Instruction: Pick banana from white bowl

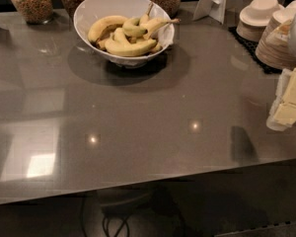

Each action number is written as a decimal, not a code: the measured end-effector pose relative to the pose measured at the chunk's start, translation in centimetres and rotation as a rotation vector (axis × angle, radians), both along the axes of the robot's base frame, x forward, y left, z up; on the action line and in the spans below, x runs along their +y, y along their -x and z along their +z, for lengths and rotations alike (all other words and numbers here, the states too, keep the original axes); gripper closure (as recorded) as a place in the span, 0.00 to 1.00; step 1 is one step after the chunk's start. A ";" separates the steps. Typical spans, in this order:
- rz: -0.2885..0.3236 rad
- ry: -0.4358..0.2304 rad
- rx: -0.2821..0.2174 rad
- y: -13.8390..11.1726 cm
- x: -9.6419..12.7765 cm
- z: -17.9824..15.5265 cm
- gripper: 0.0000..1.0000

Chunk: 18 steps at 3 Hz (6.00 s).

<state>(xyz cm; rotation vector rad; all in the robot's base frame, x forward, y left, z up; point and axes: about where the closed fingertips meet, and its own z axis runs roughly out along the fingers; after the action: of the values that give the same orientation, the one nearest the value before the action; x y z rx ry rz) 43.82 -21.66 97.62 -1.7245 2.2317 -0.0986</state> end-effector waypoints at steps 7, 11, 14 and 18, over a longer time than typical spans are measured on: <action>0.074 -0.518 -0.067 -21.7 24.6 1.5 0.00; 0.000 -0.595 -0.296 -25.2 27.6 0.3 0.19; -0.060 -0.636 -0.372 -29.8 28.1 0.4 0.52; -0.205 -0.577 -0.310 -33.9 25.5 -4.1 0.53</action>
Offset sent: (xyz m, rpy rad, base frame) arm 0.0697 0.0536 0.0092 0.2984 -0.1448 0.0704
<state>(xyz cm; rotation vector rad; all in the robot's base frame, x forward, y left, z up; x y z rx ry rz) 77.75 3.79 93.55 -1.0933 1.9445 0.2006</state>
